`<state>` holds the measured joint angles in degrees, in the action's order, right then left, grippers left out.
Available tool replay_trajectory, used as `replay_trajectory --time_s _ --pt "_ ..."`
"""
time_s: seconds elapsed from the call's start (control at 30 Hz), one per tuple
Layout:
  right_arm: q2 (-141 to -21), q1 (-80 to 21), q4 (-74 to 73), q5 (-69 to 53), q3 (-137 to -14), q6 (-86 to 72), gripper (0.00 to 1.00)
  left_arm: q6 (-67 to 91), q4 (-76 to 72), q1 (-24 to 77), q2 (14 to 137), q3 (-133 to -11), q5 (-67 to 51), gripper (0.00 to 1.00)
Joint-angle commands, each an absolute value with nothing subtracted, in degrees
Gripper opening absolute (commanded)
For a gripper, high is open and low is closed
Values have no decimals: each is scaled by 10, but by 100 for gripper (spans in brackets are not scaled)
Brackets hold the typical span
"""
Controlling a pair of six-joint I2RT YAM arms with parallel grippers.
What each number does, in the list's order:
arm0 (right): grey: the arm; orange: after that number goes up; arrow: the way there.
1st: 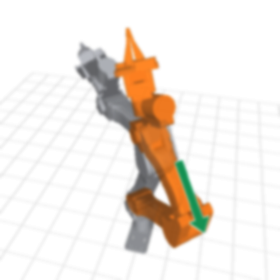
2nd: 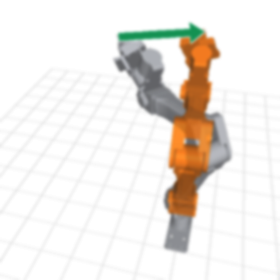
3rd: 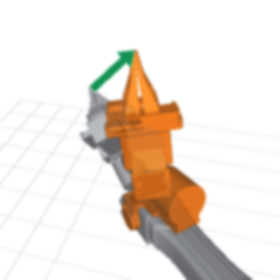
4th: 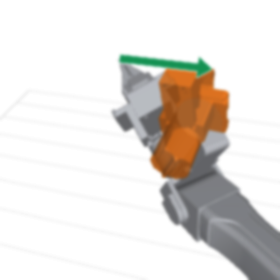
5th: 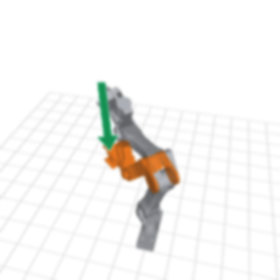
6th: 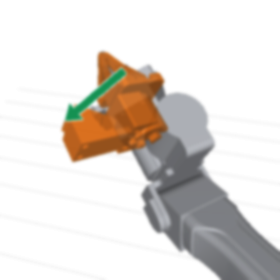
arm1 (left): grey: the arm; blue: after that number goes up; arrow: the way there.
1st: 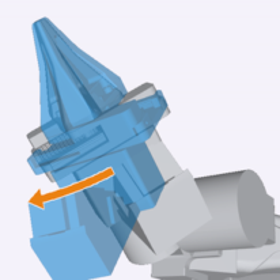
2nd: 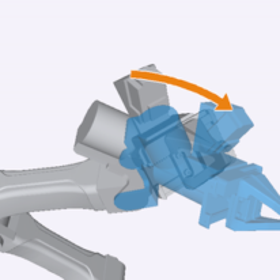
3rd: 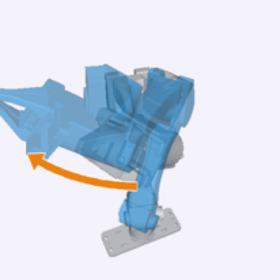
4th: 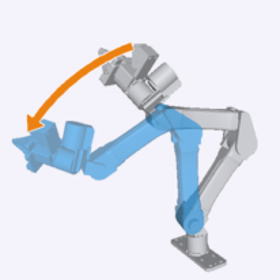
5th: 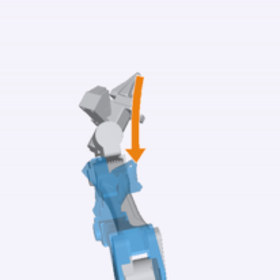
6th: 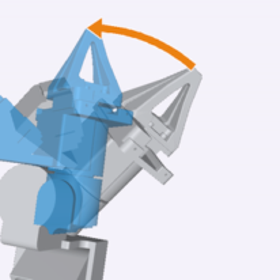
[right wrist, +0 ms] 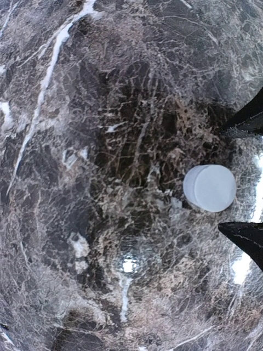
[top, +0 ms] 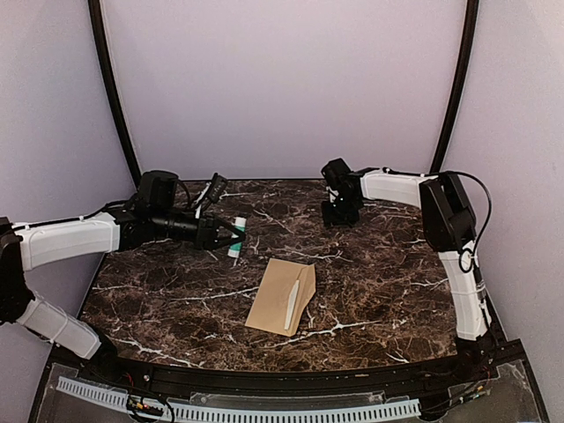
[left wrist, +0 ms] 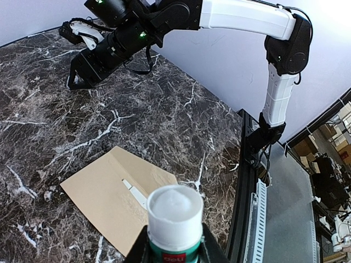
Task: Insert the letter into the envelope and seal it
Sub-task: Screw the solid glue.
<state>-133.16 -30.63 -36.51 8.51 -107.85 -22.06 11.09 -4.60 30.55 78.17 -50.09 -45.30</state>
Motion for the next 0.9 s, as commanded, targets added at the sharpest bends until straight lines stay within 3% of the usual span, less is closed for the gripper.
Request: replay_trajectory --time_s 0.0,0.1,0.47,0.6,0.87 --pt "-1360 -303 -360 79 -1121 -208 49 105 -59 305 783 -498 -471 0" --pt "-1377 -302 -363 78 -1142 -204 47 105 -58 305 787 -499 -474 0" --pt "-1382 -302 -374 79 -1166 -201 20 105 -54 305 799 -502 -482 0" --pt "-1343 -302 -378 61 -1159 -197 15 102 -56 305 798 -500 -484 0" --pt "-1125 -304 -324 -177 -1001 -168 15 75 -79 327 755 -477 -491 0"
